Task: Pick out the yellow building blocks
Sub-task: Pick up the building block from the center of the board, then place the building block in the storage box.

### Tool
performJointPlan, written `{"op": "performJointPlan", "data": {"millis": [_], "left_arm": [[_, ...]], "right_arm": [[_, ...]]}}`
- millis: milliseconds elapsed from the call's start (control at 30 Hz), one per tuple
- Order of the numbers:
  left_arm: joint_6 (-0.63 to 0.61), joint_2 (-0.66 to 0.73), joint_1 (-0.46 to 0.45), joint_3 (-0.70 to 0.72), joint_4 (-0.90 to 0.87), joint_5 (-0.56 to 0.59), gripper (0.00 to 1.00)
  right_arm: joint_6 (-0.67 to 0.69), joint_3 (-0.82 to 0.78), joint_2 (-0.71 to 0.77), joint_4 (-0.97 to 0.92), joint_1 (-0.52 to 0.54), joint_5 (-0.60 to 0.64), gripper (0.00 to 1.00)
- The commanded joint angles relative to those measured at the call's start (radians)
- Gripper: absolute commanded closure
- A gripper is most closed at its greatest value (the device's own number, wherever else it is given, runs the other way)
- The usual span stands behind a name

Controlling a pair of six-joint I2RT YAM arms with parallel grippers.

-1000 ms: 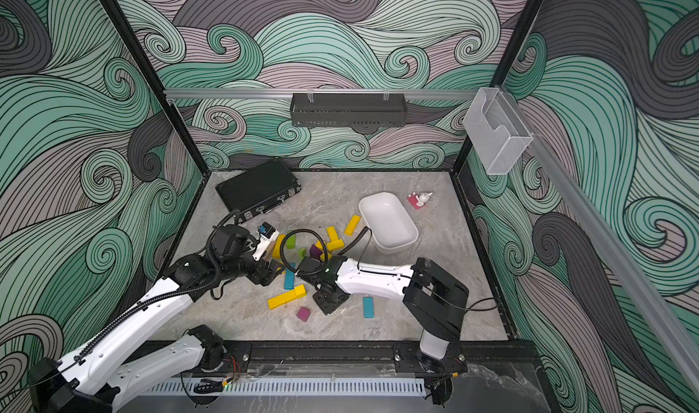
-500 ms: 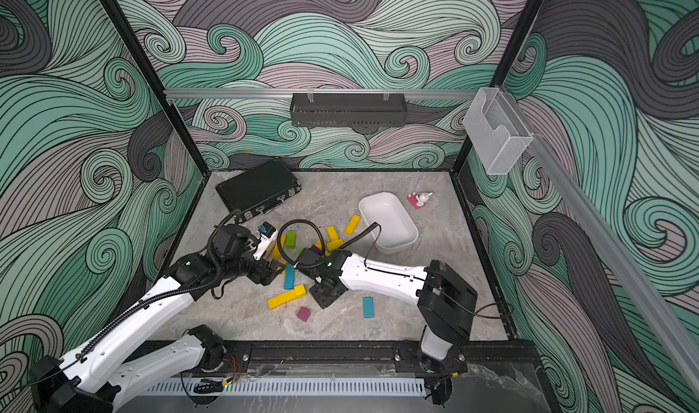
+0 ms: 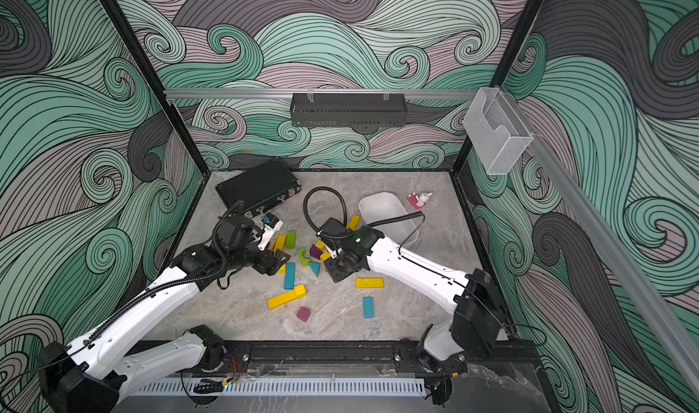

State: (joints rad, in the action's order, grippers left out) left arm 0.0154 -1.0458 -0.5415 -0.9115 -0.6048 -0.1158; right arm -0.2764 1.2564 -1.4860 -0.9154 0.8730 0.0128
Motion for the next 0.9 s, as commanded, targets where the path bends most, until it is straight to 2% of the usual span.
{"op": "performJointPlan", "data": {"millis": [0, 400, 867], "left_arm": [[-0.006, -0.053, -0.006, -0.074, 0.059, -0.028, 0.18], [0.011, -0.315, -0.018, -0.277, 0.199, -0.206, 0.19], [0.003, -0.619, -0.104, -0.509, 0.219, -0.221, 0.20]], "right_arm": [[0.010, 0.038, 0.026, -0.037, -0.077, -0.024, 1.00], [0.084, 0.192, -0.092, -0.060, -0.304, 0.025, 1.00], [0.138, 0.233, -0.277, 0.001, -0.559, 0.033, 1.00]]}}
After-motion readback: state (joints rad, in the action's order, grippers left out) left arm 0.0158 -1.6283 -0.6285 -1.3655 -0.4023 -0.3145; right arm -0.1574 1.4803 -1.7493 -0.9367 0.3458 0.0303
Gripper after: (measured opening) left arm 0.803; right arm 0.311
